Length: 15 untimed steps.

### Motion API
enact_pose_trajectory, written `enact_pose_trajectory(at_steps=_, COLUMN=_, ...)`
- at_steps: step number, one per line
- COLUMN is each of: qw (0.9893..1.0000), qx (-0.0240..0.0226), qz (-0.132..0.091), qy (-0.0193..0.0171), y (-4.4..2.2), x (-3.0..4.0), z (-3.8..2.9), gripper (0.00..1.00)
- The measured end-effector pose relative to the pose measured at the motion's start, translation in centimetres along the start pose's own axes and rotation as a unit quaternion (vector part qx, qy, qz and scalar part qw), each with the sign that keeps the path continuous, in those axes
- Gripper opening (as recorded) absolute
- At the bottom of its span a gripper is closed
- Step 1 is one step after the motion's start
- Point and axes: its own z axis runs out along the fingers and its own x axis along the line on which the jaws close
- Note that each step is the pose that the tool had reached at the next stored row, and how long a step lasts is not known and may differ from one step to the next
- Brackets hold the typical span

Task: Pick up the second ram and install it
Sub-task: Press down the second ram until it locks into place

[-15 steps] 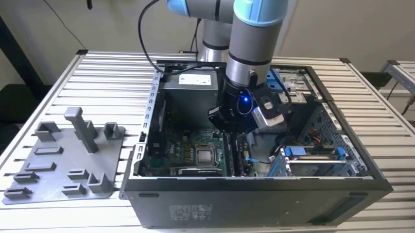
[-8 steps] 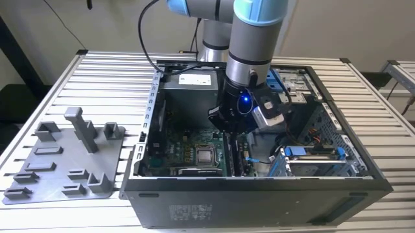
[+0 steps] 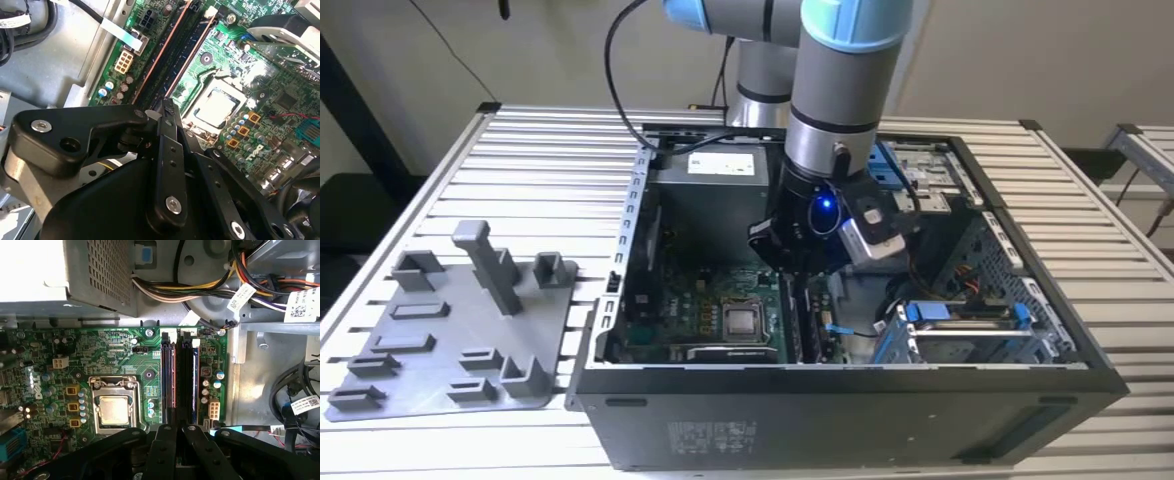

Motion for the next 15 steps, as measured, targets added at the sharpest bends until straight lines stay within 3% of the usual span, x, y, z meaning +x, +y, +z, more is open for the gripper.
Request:
enact_pose_trajectory(at_steps=3, qw=1.0000, qx=0.0001, qz=-0.006, qy=-0.0005, y=-0.03, x=-0.01, z=-0.01, gripper=0.11)
enact_pose_trajectory(at_steps=7, qw=0.9994, qx=0.0010, qz=-0.034, qy=-0.0029, y=-0.03, x=0.05, z=0.00, gripper=0.11)
enact_pose_trajectory(at_steps=15, qw=0.9969, qx=0.0012, qz=-0.078, qy=-0.0100, y=-0.03, x=0.16, z=0.00, gripper=0.11)
